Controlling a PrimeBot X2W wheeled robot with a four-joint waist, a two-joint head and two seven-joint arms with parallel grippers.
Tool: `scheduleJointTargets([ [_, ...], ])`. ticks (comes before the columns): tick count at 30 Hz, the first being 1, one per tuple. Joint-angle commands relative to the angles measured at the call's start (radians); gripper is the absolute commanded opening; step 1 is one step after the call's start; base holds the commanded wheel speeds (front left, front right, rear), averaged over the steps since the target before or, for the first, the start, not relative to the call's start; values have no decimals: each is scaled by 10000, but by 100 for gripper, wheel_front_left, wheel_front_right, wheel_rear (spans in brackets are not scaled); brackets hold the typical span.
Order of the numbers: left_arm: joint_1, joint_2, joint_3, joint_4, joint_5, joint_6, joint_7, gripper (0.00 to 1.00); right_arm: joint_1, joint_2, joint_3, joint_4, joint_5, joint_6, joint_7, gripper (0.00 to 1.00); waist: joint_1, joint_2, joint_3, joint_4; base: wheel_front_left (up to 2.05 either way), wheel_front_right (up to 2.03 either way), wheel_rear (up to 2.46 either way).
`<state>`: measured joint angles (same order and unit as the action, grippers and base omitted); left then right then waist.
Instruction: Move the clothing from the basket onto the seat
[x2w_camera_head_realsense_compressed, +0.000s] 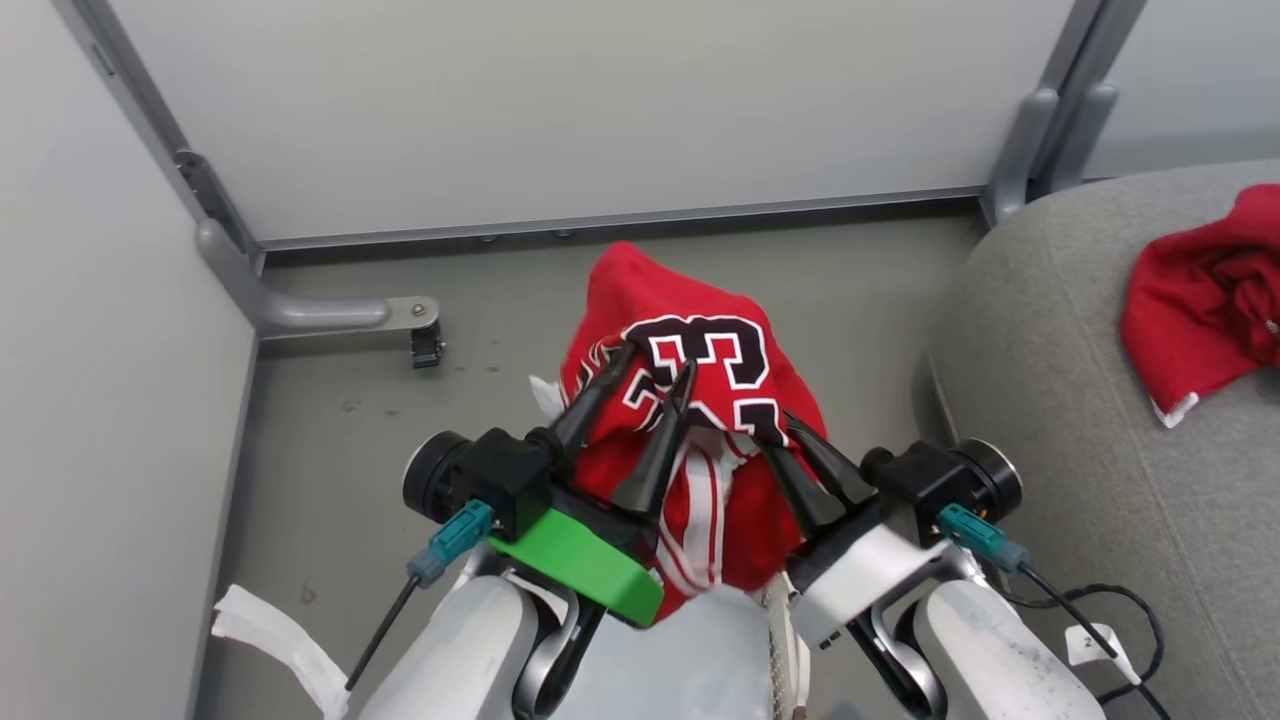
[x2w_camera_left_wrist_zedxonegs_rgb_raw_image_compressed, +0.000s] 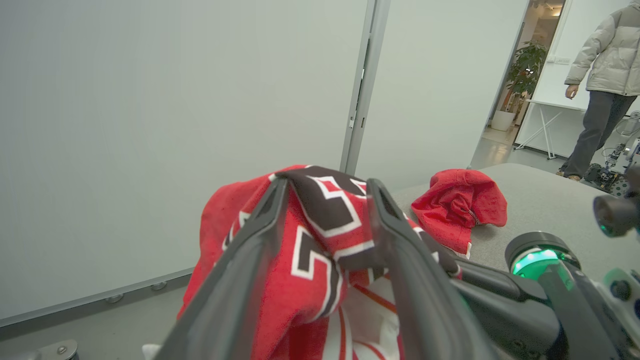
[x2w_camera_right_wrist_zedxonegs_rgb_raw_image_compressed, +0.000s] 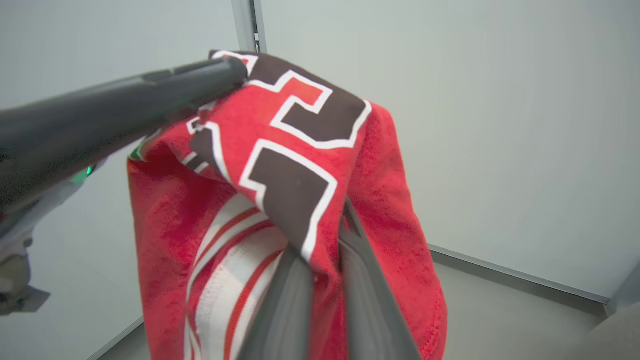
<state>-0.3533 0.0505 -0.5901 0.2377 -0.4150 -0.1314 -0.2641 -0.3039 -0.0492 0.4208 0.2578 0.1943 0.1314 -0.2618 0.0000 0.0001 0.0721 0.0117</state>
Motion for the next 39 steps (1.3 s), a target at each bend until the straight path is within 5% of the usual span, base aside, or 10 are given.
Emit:
scheduleJointTargets([
  [1, 176, 5, 46, 30, 149, 15, -1, 100, 180, -34, -152, -131, 17, -14, -47, 0, 0, -1, 28, -356, 0, 0, 0],
  [24, 550, 287, 300, 128, 703, 15, -1, 100, 1481, -27, -2342, -1777, -259, -14, -49, 0, 0, -1, 679, -4789, 0, 0, 0],
  [31, 428, 504, 74, 163, 772, 15, -1, 100, 970, -94, -3039, -1699, -916, -14, -49, 0, 0, -1, 1233, -5147, 0, 0, 0],
  [39, -30, 1028, -338, 11, 704, 15, -1, 100, -1120, -1110, -3988, -838, -1492, -14, -49, 0, 0, -1, 2332, -4682, 0, 0, 0],
])
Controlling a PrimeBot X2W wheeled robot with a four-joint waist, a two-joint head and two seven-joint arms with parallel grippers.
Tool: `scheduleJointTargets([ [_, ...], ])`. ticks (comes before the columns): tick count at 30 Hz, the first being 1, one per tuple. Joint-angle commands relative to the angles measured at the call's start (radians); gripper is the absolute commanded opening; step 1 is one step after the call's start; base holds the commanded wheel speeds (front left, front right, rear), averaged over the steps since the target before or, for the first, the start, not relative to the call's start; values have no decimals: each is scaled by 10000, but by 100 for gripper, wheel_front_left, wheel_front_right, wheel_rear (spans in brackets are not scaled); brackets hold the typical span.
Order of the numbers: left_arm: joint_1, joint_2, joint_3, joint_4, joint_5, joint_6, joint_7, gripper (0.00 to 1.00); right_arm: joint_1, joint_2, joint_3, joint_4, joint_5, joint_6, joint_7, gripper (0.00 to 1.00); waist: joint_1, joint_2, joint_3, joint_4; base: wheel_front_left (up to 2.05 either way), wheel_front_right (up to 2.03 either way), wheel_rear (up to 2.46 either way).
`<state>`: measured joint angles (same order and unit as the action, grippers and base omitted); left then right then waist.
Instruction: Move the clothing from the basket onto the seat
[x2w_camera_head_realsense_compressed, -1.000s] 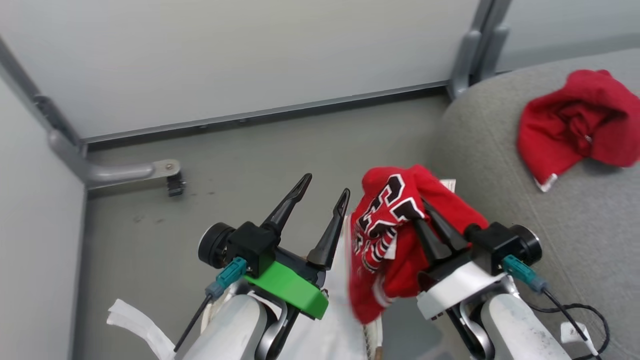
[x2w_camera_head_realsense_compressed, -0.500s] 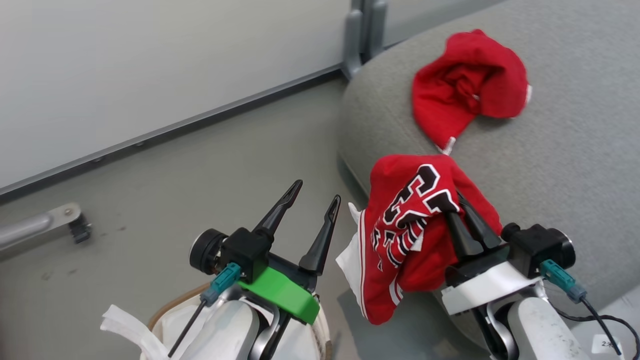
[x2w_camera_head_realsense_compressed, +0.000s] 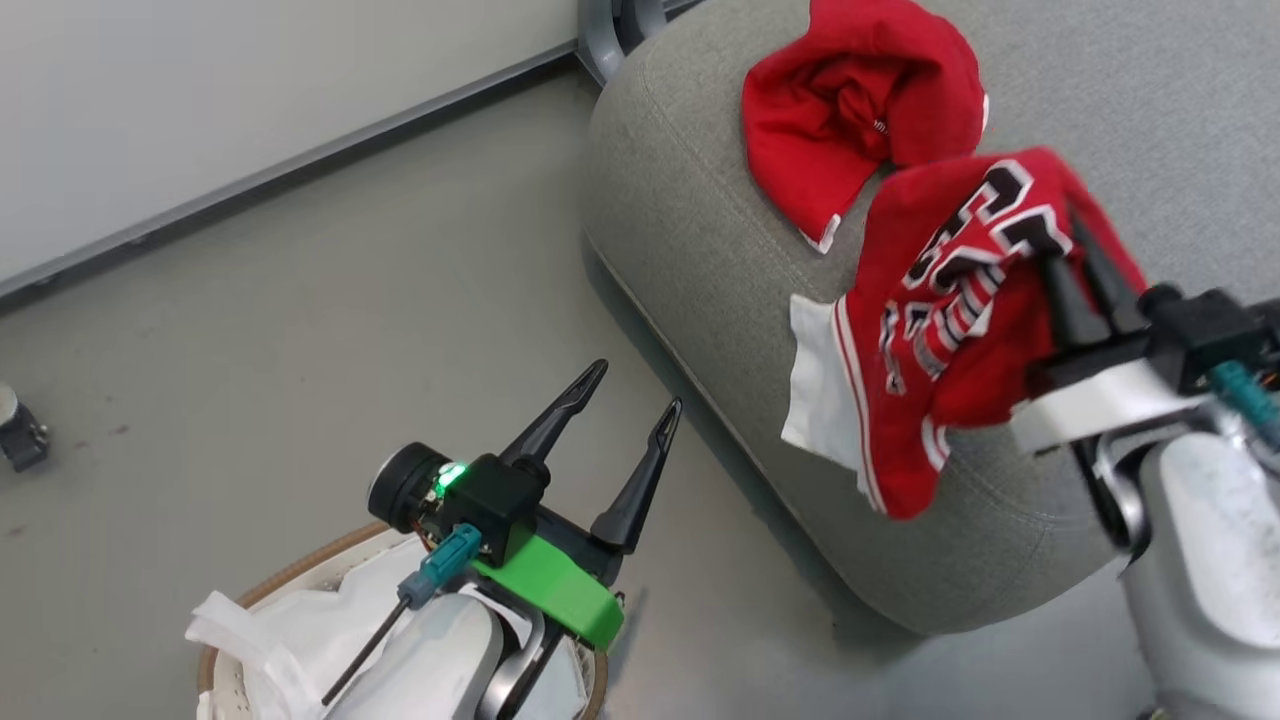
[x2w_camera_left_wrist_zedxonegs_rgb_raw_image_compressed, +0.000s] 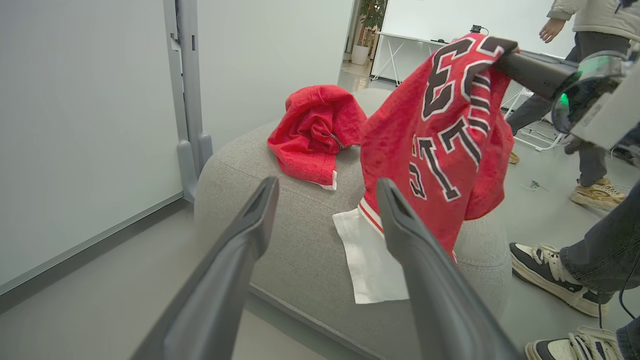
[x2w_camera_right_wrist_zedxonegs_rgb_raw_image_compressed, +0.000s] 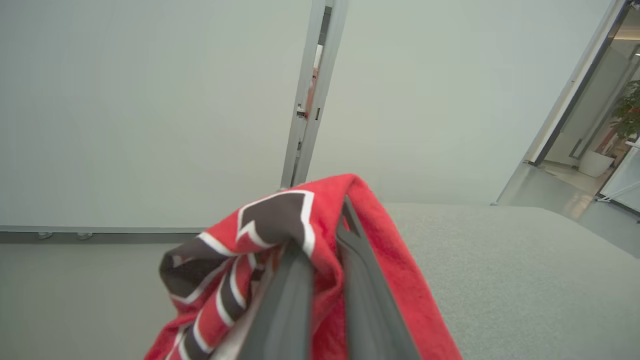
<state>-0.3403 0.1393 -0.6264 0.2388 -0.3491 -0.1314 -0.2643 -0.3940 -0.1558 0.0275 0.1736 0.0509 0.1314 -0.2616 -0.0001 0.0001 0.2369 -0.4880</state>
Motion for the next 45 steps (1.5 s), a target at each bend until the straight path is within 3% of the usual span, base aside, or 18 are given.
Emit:
scheduleJointTargets([
  [1, -230, 196, -30, -36, 32, 15, 1, 100, -501, -170, -223, 118, -133, -14, -51, 0, 1, -1, 858, 408, 0, 0, 0],
  [13, -1068, 985, -245, -395, -172, 15, 1, 100, -4098, -1313, -2241, 1693, -1476, -14, 1, 0, 1, -1, 2634, 1447, 0, 0, 0],
  [24, -1591, 1405, -332, -729, -280, 15, 1, 100, -6106, -2062, -4727, 2207, -3674, -14, 1465, 0, 1, -1, 4052, 2365, 0, 0, 0],
  [30, -1822, 1518, -283, -901, -347, 15, 1, 100, -5793, -1686, -5314, 2181, -4369, -14, 1973, 0, 1, -1, 4637, 2662, 0, 0, 0],
  [38, -1948, 1466, -317, -950, -307, 15, 1, 100, -5159, -770, -6551, 2333, -4798, -14, 1690, 0, 1, -1, 4846, 2789, 0, 0, 0],
  [42, -1902, 1458, -247, -851, -350, 15, 1, 100, -4800, -416, -7032, 2350, -4856, -14, 1369, 93, 1, -1, 4716, 2704, 0, 0, 0],
  [43, -1877, 1453, -236, -826, -360, 15, 1, 100, -4705, -350, -7110, 2347, -4838, -14, 1288, 100, 1, -1, 4664, 2683, 0, 0, 0],
  [45, -1809, 1433, -163, -762, -326, 15, 1, 100, -4468, -246, -7209, 2401, -4809, -14, 1111, 100, 1, -1, 4502, 2625, 0, 0, 0],
])
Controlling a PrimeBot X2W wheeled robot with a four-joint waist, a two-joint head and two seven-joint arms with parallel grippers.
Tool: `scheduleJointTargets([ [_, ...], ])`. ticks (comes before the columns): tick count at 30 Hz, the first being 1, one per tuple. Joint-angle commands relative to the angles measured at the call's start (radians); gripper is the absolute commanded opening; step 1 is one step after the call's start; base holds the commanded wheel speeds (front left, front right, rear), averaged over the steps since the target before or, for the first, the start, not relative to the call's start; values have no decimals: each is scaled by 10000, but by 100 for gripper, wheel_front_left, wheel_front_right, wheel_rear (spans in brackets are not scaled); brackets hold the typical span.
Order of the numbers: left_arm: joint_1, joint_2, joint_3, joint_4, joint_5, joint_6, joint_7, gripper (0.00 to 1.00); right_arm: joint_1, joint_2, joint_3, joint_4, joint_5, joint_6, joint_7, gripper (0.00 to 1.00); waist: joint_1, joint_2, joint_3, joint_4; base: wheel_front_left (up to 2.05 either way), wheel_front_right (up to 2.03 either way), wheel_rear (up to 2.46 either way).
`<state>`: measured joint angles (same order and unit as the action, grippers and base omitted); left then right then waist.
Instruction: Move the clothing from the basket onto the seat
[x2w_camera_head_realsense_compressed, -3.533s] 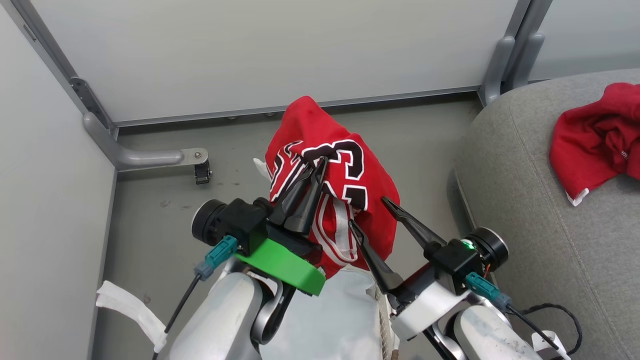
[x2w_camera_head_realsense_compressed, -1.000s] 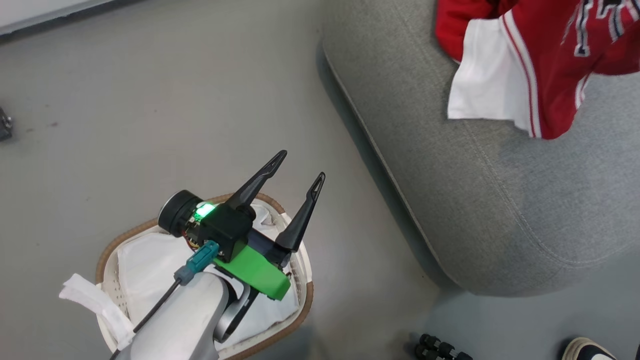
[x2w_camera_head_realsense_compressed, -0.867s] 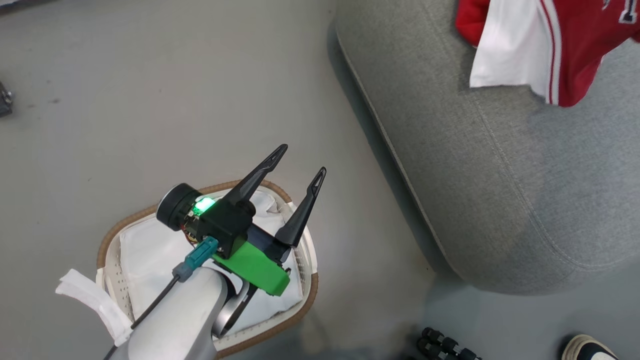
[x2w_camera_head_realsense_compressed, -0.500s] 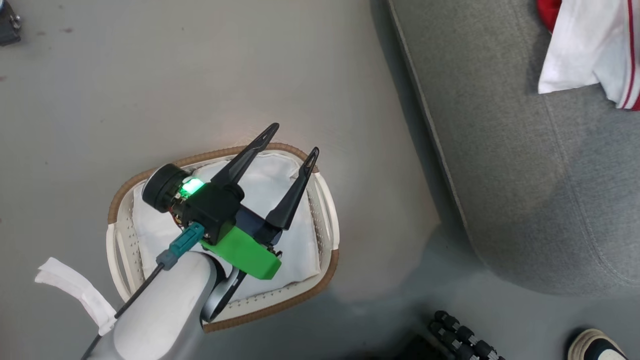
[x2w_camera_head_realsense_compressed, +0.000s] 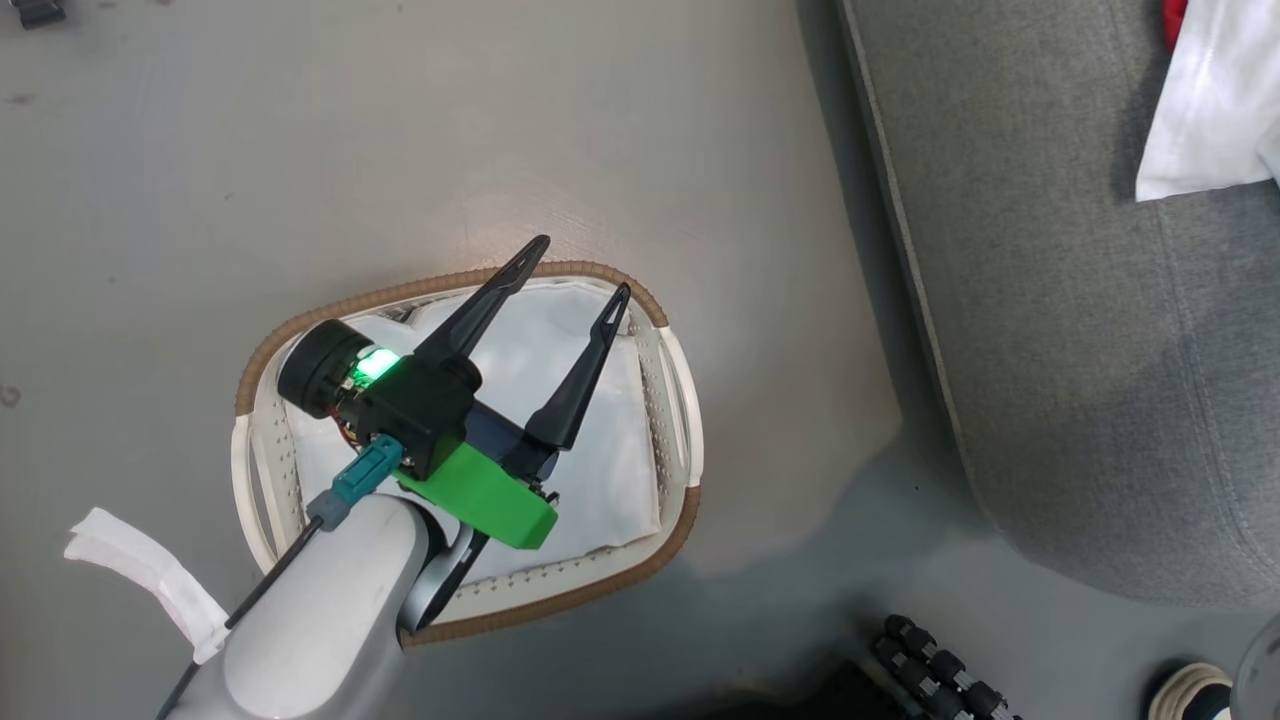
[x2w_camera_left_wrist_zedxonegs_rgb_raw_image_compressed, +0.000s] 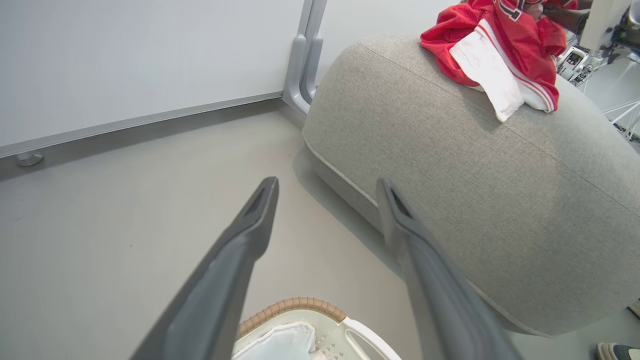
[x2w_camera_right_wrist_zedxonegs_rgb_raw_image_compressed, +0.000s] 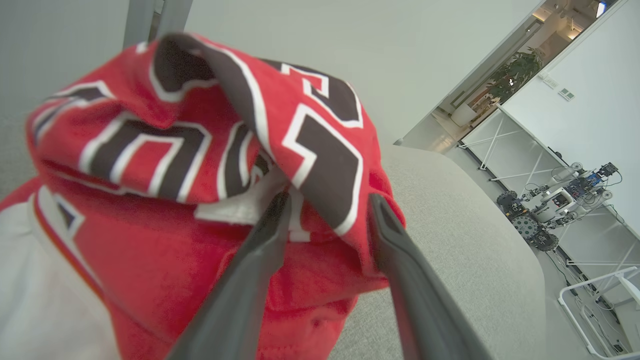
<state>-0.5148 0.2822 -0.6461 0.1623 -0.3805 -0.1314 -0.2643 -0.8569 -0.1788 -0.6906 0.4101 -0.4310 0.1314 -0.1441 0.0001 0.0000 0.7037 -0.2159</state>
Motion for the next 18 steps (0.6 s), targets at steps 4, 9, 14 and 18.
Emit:
scheduleJointTargets([
  [4, 157, -97, 155, 120, 21, 15, 1, 100, 684, -139, -72, 418, 167, -14, -523, 100, -1, 0, -617, -219, 0, 0, 0],
  [9, 433, -272, 339, 285, 57, 15, 1, 100, 1291, -14, 116, 769, 450, -14, -964, 100, -1, 0, -1376, -402, 0, 0, 0],
  [14, 815, -454, 614, 501, 185, 15, 1, 100, 1828, 302, 1084, 609, 892, -14, -1187, 100, -1, 0, -2208, -432, 0, 0, 0],
  [18, 1134, -659, 1049, 647, 280, 15, 1, 100, 2076, 450, 2151, 380, 1577, -14, -1217, 100, -1, 0, -2780, -320, 0, 0, 0],
])
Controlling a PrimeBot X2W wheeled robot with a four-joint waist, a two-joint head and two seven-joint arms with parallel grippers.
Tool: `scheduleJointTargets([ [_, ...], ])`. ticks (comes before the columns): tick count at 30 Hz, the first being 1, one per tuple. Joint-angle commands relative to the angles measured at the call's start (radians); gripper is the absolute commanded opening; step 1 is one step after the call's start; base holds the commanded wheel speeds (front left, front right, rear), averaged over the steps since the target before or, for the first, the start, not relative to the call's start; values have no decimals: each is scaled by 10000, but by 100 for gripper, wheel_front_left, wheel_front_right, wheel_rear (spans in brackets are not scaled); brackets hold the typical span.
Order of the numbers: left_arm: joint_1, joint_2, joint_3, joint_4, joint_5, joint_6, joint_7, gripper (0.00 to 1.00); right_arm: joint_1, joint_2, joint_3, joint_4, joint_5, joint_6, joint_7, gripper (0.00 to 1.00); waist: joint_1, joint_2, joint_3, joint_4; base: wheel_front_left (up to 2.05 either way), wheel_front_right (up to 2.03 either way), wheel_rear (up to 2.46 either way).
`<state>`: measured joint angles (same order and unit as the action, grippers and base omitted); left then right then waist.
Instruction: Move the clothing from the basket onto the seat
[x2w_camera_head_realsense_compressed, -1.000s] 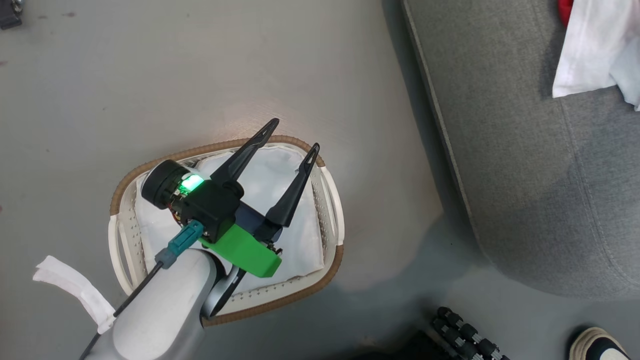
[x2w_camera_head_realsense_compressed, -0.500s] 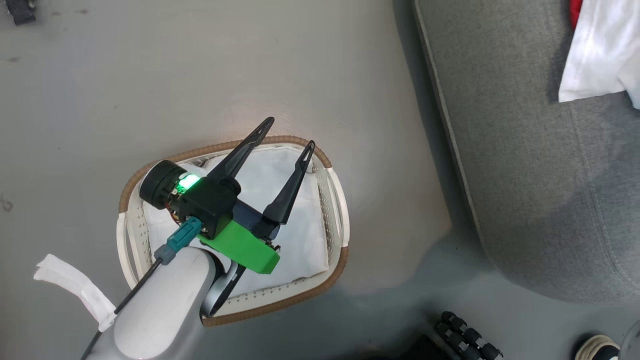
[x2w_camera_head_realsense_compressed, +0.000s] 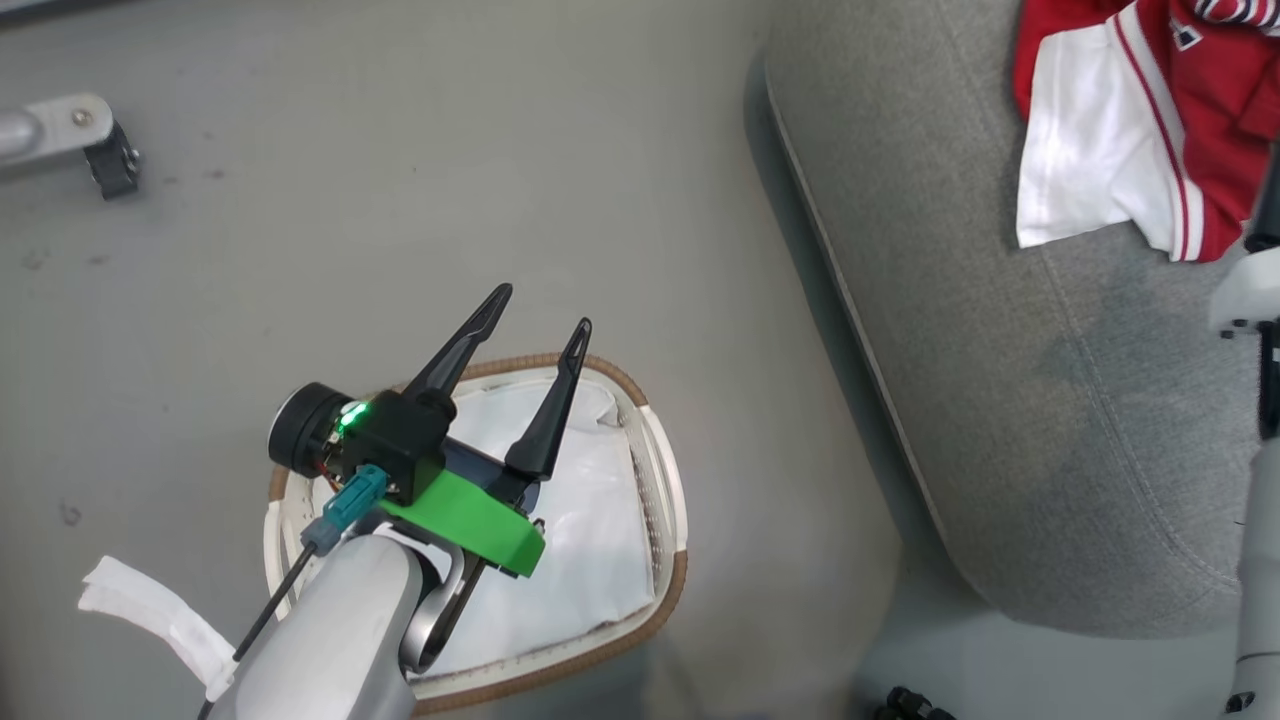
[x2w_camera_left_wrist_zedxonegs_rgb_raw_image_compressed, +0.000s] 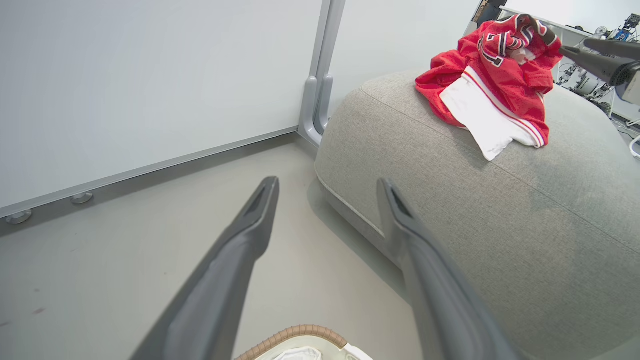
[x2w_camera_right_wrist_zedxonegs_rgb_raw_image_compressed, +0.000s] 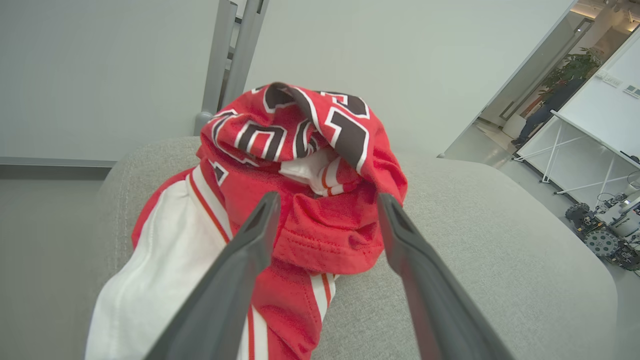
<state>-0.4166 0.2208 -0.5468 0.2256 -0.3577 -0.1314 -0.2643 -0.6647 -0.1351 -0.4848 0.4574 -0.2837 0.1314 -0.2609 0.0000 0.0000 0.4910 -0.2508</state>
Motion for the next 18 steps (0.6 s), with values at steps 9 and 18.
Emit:
scheduleJointTargets([
  [9, 859, -469, 1427, 302, 439, 15, 2, 100, 572, 422, 2239, -560, 1355, -14, -54, 100, 0, 0, -1650, 640, 0, 0, 0],
  [18, 1463, -843, 3285, 611, 1109, 55, 2, 100, 966, 771, 3306, -489, 2241, -14, -54, 100, 0, 0, -2287, 1454, 0, 0, 0],
])
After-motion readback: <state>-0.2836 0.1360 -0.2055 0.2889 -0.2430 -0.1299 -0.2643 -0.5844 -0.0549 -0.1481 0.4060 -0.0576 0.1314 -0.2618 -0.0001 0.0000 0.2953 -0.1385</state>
